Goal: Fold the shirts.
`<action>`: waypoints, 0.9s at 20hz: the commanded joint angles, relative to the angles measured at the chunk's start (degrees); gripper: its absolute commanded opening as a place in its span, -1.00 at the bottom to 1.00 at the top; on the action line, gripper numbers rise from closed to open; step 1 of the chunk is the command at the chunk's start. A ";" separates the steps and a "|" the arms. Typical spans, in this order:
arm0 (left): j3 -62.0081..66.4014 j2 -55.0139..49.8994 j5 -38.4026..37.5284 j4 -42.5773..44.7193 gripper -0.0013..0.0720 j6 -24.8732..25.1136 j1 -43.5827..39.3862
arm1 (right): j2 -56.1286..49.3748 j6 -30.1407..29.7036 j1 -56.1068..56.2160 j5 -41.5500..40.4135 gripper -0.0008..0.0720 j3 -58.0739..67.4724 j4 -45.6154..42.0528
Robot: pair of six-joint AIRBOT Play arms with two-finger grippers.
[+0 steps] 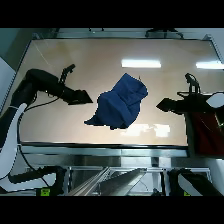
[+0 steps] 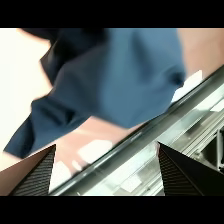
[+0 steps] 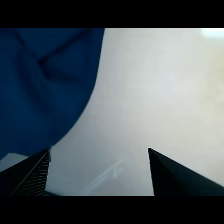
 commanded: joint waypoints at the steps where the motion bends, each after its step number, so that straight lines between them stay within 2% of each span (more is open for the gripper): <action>1: -13.29 2.05 -4.44 1.20 0.91 0.72 3.61 | -6.88 -7.39 0.07 -6.51 0.84 0.76 10.40; 4: -19.87 0.90 -11.82 0.20 0.91 2.36 3.17 | -15.45 -10.34 0.26 -8.70 0.83 2.69 13.68; 6: -20.41 -1.62 -13.38 -2.36 0.91 4.52 1.66 | -21.38 -11.45 0.66 -9.38 0.57 4.92 14.43; 12: -15.06 -9.92 -12.83 -1.70 0.89 5.27 -2.40 | -34.64 -12.61 3.48 -9.29 0.61 13.53 16.90; 14: -12.66 -11.65 -12.76 -1.60 0.11 5.27 -2.40 | -37.57 -12.61 4.39 -9.38 0.61 17.07 17.94; 15: -11.61 -12.50 -12.81 -1.55 -0.15 5.27 -2.12 | -38.95 -12.61 4.92 -9.44 0.61 19.04 18.36; 18: -10.47 -14.82 -12.85 -1.66 -0.18 5.20 -1.01 | -42.97 -12.09 6.14 -10.78 0.61 24.59 18.36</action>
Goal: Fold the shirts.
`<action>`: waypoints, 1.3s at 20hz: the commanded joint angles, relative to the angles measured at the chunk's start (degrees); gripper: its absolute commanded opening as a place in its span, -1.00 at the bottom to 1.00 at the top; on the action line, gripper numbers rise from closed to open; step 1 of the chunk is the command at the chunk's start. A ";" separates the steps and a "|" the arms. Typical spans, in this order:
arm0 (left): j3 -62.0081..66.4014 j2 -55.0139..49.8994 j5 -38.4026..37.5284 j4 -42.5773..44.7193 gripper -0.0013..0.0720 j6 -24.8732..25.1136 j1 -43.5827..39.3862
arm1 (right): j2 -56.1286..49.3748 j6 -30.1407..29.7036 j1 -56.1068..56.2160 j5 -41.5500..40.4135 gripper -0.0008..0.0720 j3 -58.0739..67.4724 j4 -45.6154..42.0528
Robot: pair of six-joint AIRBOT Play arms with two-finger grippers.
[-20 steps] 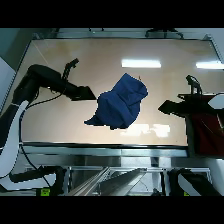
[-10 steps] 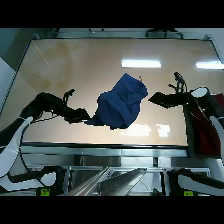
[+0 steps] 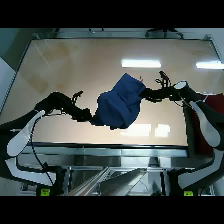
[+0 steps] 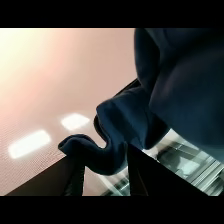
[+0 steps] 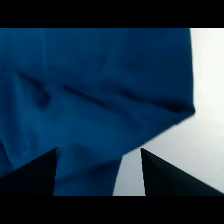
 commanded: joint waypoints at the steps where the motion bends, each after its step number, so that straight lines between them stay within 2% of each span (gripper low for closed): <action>1: 1.42 -2.95 -0.42 0.35 -0.18 0.09 0.83 | -5.55 1.33 1.31 -1.07 0.61 6.78 0.70; 2: 1.03 -3.19 -0.52 0.24 -0.26 0.07 0.92 | -6.78 1.84 1.38 -1.03 0.61 8.24 0.72; 3: 0.50 -3.17 -0.68 0.28 -0.93 0.24 0.94 | -7.65 2.25 1.40 -0.87 0.60 9.20 0.72; 4: 0.37 -3.17 -0.61 0.26 -0.92 0.31 0.94 | -8.07 2.43 1.40 -0.90 0.42 9.73 0.70; 5: 0.42 -3.04 -0.50 0.24 -0.92 0.52 0.94 | -8.02 2.36 1.40 -1.11 -0.07 9.81 0.68; 6: 0.42 -2.58 -0.70 0.24 -0.92 0.74 0.94 | -8.02 2.19 1.33 -1.07 -0.41 10.23 0.66; 7: 0.44 -1.86 -1.25 0.24 -0.92 0.79 0.94 | -7.98 2.21 1.31 -1.03 -0.84 10.62 0.66; 8: 0.66 -0.90 -1.88 0.31 -0.92 1.11 0.94 | -7.91 2.23 1.31 -0.66 -0.92 11.34 0.66; 13: 11.52 6.78 -0.13 0.26 -0.92 0.02 5.01 | -2.05 -0.15 0.57 8.39 -0.92 18.80 0.66; 16: 24.06 15.30 4.24 0.26 -0.92 -1.57 10.43 | 7.13 -0.46 -1.31 14.05 -0.93 26.40 0.63; 20: 39.23 27.08 4.46 0.37 -0.92 -1.81 17.53 | 21.99 -3.13 -4.46 17.66 -0.92 32.63 0.61; 22: 42.64 32.44 4.00 0.42 -0.92 -0.33 20.41 | 29.55 -5.81 -5.29 19.32 -0.93 32.57 -0.33; 24: 42.53 37.05 4.70 0.48 -0.92 -0.37 23.78 | 34.80 -5.64 -5.29 21.53 -0.93 32.57 -4.96; 26: 38.73 40.76 7.30 0.35 -0.92 -0.37 26.95 | 37.66 -1.46 -5.29 22.99 -0.92 32.46 -10.86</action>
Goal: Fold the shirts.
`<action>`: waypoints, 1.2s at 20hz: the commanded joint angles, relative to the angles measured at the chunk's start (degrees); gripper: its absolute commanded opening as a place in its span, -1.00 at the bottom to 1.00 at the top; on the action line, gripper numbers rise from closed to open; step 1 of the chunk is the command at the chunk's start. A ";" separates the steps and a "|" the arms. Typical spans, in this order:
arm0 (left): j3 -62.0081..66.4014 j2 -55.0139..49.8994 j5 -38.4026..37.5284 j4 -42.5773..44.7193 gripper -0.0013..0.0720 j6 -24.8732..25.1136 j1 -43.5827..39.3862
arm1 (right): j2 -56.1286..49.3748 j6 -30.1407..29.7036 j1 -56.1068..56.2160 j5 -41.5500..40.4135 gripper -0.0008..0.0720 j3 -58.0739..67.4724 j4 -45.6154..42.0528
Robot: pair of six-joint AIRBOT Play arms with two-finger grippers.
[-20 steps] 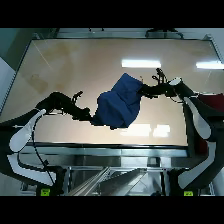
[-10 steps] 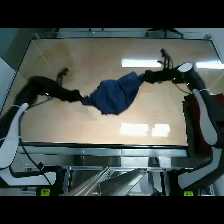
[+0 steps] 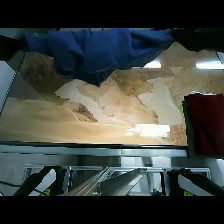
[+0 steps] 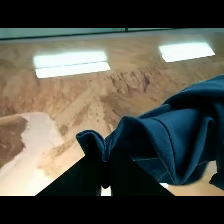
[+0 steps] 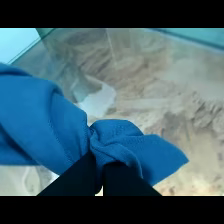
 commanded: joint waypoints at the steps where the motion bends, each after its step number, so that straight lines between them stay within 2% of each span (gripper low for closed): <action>1: -3.89 7.34 3.28 0.44 -0.92 0.33 5.35 | 6.51 4.59 -0.42 4.35 -0.92 0.26 -10.32; 5: -19.76 10.60 4.74 -0.02 -0.92 0.35 1.92 | 4.13 9.99 0.83 15.19 -0.92 -4.31 -9.11; 7: -26.29 9.66 5.46 0.04 -0.92 0.37 -2.84 | 3.23 9.92 3.63 16.15 -0.92 -10.03 -7.93; 13: -39.17 -1.33 4.09 0.48 -0.92 1.49 -16.24 | -0.35 9.03 12.44 4.28 -0.92 -30.51 -8.07; 18: -42.62 -13.00 2.56 0.42 -0.92 4.00 -17.05 | -8.15 7.80 12.57 -2.23 -0.89 -36.09 -9.44; 19: -42.14 -15.26 2.54 0.39 -0.92 4.09 -16.39 | -9.55 7.78 12.55 -2.97 -0.65 -36.09 -9.42; 20: -41.33 -17.27 3.08 0.35 -0.92 4.68 -15.87 | -10.62 7.78 12.33 -3.54 -0.01 -36.09 -10.14; 21: -40.33 -19.10 3.85 0.39 -0.92 4.94 -15.54 | -11.04 7.80 11.78 -3.56 0.24 -36.06 -11.26; 24: -38.40 -21.88 5.66 0.46 -0.92 5.46 -15.23 | -10.34 8.02 7.69 -3.37 0.24 -36.06 -15.13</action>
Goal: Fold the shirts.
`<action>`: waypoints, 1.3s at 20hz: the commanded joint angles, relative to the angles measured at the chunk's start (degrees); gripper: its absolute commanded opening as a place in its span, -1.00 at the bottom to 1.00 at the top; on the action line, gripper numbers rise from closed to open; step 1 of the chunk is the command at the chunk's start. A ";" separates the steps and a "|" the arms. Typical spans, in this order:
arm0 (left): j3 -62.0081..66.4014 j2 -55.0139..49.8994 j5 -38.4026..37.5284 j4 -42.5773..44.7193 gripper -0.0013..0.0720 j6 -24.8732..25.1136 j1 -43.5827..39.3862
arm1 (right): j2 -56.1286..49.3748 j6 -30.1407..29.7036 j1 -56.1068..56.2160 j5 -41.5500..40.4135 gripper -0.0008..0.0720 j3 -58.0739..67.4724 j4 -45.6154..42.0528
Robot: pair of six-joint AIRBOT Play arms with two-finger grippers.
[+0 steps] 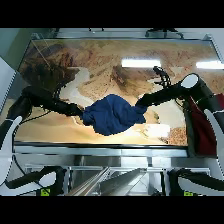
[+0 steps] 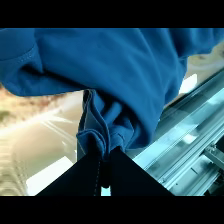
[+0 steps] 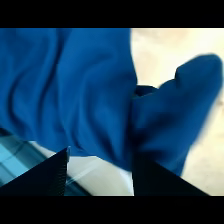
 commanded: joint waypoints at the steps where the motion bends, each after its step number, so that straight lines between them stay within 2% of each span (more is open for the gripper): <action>1: 1.44 -3.72 1.77 0.11 -0.92 1.14 0.33 | -0.42 -0.02 -4.33 -0.94 0.24 -0.39 -3.56; 3: 1.42 -3.72 1.68 0.22 -0.92 1.81 0.39 | -0.66 -1.14 -7.23 -1.27 0.26 -0.42 -3.89; 5: 1.40 -3.72 1.40 0.22 -0.92 1.84 1.11 | -1.51 -1.49 -9.11 -2.71 0.74 -0.39 -3.74; 7: 1.33 -3.72 1.27 0.20 -0.92 1.84 2.27 | -2.38 -2.45 -8.83 0.17 0.73 -0.42 0.00; 9: -0.04 -3.72 1.16 0.17 -0.92 1.88 3.61 | -2.86 -8.15 -4.35 0.55 0.73 -0.42 4.33; 11: -2.51 -3.74 0.42 0.17 -0.92 2.27 4.96 | -3.32 -12.09 2.91 -7.48 0.73 -0.33 3.48; 14: -6.16 -3.74 -3.37 0.11 -0.92 2.25 7.32 | -8.96 -12.02 11.82 -20.20 0.73 2.60 0.87; 16: -7.54 -3.74 -4.31 0.09 -0.92 2.27 8.79 | -15.72 -11.93 14.73 -23.15 0.73 8.17 0.79; 18: -7.56 -3.72 -4.39 -0.09 -0.92 2.78 9.40 | -23.67 -10.62 15.61 -19.06 0.73 16.61 0.85; 21: -7.45 -3.74 -5.14 0.00 -0.92 2.95 9.33 | -33.00 -10.51 16.06 -6.36 0.73 28.04 2.16; 24: -7.45 -3.74 -5.64 0.00 -0.92 3.37 9.22 | -36.54 -10.54 16.20 -3.43 0.71 32.98 2.32; 26: -7.45 -3.74 -5.66 -0.04 -0.92 3.82 9.22 | -37.62 -10.54 16.20 -3.54 0.29 34.32 2.08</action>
